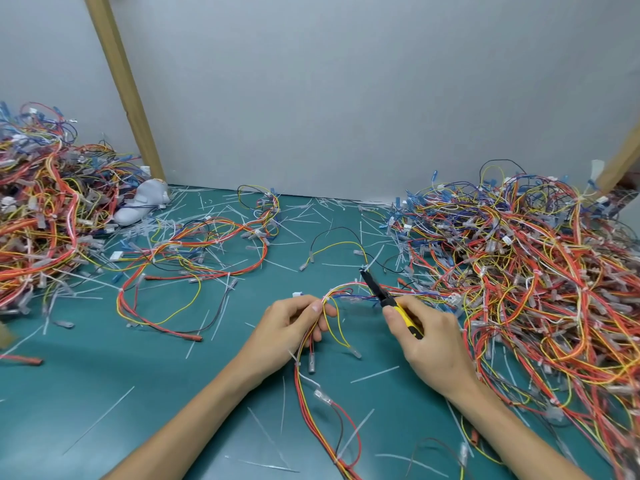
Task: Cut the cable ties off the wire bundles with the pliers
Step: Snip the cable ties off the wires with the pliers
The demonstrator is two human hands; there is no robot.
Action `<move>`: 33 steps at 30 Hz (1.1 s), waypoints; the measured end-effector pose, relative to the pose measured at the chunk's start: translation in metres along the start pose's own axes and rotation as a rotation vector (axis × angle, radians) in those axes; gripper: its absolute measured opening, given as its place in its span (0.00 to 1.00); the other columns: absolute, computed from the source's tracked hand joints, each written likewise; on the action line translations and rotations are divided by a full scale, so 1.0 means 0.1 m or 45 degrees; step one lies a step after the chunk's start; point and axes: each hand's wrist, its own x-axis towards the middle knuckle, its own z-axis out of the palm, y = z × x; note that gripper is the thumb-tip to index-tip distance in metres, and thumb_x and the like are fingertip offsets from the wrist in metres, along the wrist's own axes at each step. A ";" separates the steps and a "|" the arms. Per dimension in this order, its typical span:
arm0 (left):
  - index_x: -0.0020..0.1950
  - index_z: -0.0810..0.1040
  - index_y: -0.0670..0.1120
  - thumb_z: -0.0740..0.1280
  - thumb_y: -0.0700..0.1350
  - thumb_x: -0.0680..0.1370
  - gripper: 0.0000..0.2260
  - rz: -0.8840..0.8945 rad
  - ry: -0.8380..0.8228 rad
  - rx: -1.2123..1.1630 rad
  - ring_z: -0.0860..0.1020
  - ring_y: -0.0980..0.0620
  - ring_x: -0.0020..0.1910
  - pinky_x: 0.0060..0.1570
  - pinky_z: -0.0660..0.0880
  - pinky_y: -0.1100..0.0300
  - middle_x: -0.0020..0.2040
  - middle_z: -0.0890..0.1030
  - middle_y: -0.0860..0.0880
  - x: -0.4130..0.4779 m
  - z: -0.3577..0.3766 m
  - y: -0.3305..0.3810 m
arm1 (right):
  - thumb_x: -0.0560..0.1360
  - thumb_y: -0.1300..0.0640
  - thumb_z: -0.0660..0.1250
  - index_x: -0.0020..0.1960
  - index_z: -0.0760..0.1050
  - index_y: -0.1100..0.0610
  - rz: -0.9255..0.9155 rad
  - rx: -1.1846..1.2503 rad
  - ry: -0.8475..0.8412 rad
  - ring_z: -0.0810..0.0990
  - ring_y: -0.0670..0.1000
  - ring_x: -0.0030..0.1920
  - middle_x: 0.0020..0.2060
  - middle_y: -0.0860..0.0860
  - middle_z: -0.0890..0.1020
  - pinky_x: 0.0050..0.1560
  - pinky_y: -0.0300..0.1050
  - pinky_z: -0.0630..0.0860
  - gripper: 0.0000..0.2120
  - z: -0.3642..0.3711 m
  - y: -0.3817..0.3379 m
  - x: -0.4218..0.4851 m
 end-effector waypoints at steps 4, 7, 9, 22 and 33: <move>0.49 0.81 0.43 0.58 0.41 0.83 0.12 -0.001 0.001 -0.009 0.74 0.57 0.33 0.34 0.72 0.66 0.34 0.77 0.54 0.00 0.00 0.01 | 0.76 0.36 0.57 0.38 0.73 0.48 0.035 0.096 -0.002 0.68 0.49 0.29 0.28 0.51 0.70 0.32 0.44 0.66 0.18 0.01 0.05 0.03; 0.49 0.81 0.43 0.58 0.41 0.83 0.12 0.003 -0.003 -0.021 0.74 0.57 0.33 0.34 0.71 0.66 0.34 0.77 0.54 0.01 -0.01 0.01 | 0.77 0.34 0.56 0.39 0.73 0.43 0.103 0.173 -0.026 0.71 0.52 0.29 0.28 0.52 0.72 0.33 0.53 0.71 0.17 0.02 0.09 0.06; 0.49 0.81 0.43 0.58 0.41 0.83 0.12 0.000 -0.003 -0.030 0.74 0.57 0.33 0.34 0.71 0.65 0.34 0.77 0.54 0.01 -0.01 0.01 | 0.76 0.33 0.56 0.40 0.74 0.45 0.150 0.217 -0.055 0.72 0.54 0.28 0.28 0.53 0.74 0.32 0.55 0.72 0.19 0.03 0.10 0.07; 0.51 0.80 0.39 0.57 0.41 0.84 0.13 0.010 -0.019 -0.073 0.72 0.53 0.30 0.33 0.72 0.65 0.33 0.77 0.54 0.03 -0.04 -0.04 | 0.73 0.51 0.61 0.59 0.80 0.62 0.546 1.230 -0.440 0.82 0.56 0.47 0.51 0.65 0.82 0.41 0.42 0.78 0.21 -0.20 0.23 0.18; 0.51 0.81 0.41 0.57 0.41 0.84 0.13 -0.058 -0.100 -0.188 0.74 0.55 0.31 0.35 0.73 0.66 0.35 0.78 0.50 0.09 -0.10 -0.05 | 0.73 0.51 0.61 0.60 0.80 0.62 0.517 1.217 -0.460 0.79 0.53 0.43 0.46 0.58 0.82 0.41 0.41 0.77 0.21 -0.20 0.20 0.15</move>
